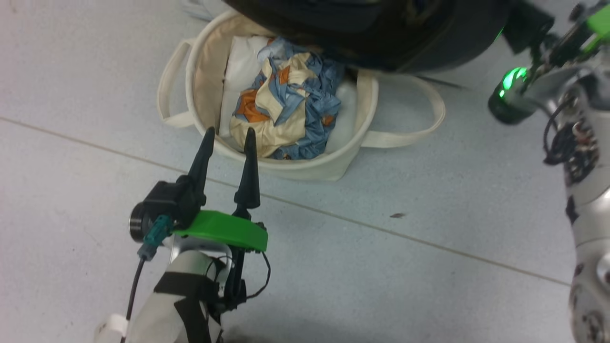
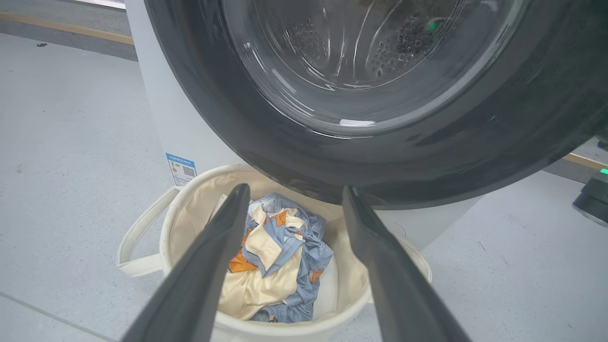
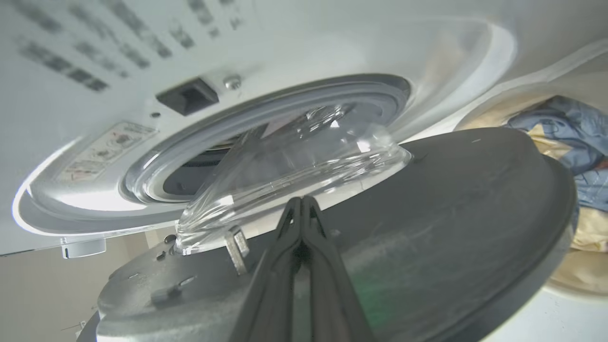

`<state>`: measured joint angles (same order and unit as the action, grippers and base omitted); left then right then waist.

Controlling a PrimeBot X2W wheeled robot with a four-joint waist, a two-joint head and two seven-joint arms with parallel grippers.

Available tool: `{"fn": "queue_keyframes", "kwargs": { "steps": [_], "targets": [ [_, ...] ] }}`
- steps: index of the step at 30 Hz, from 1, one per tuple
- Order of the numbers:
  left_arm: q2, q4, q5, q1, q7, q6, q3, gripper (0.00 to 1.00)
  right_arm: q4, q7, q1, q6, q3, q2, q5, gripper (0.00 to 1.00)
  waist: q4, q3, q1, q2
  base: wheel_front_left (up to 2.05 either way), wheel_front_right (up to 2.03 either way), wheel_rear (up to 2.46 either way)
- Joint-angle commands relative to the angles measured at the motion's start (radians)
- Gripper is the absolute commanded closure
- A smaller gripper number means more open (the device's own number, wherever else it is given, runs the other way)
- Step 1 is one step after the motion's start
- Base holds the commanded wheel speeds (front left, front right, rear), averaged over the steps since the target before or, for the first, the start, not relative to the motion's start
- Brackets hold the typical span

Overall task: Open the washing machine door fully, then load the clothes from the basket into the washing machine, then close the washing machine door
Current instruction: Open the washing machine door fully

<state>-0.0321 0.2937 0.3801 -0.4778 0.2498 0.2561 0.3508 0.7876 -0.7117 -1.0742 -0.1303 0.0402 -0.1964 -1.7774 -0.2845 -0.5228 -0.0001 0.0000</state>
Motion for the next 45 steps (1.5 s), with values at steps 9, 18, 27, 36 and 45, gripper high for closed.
{"fn": "queue_keyframes", "kwargs": {
  "steps": [9,18,27,36,45],
  "targets": [
    [-0.018,-0.012,-0.016,0.127,0.012,-0.027,-0.067,0.00,-0.058,-0.036,0.226,0.000,-0.074,0.131,-0.002,1.00,0.019,0.203,0.0001,0.0000,0.00,0.00,0.00],
    [-0.018,0.008,-0.027,0.192,0.012,-0.039,-0.075,0.00,-0.075,0.001,0.378,0.000,-0.225,0.146,-0.142,1.00,0.016,0.314,0.0001,0.0000,0.00,0.00,0.00],
    [-0.018,0.004,-0.029,0.208,0.012,-0.042,-0.088,0.00,-0.118,0.123,0.405,0.000,-0.480,0.146,-0.284,1.00,0.003,0.321,0.0001,0.0000,0.00,0.00,0.00],
    [-0.018,0.011,-0.026,0.201,0.012,-0.040,-0.085,0.00,-0.097,0.226,0.381,0.000,-0.507,0.146,-0.259,1.00,0.004,0.328,0.0001,0.0000,0.00,0.00,0.00],
    [-0.018,0.025,-0.031,0.210,0.012,-0.050,-0.094,0.00,-0.225,0.709,0.406,0.000,-0.445,0.059,0.155,1.00,0.052,0.378,0.0001,0.0000,0.00,0.00,0.00]
  ]
}}
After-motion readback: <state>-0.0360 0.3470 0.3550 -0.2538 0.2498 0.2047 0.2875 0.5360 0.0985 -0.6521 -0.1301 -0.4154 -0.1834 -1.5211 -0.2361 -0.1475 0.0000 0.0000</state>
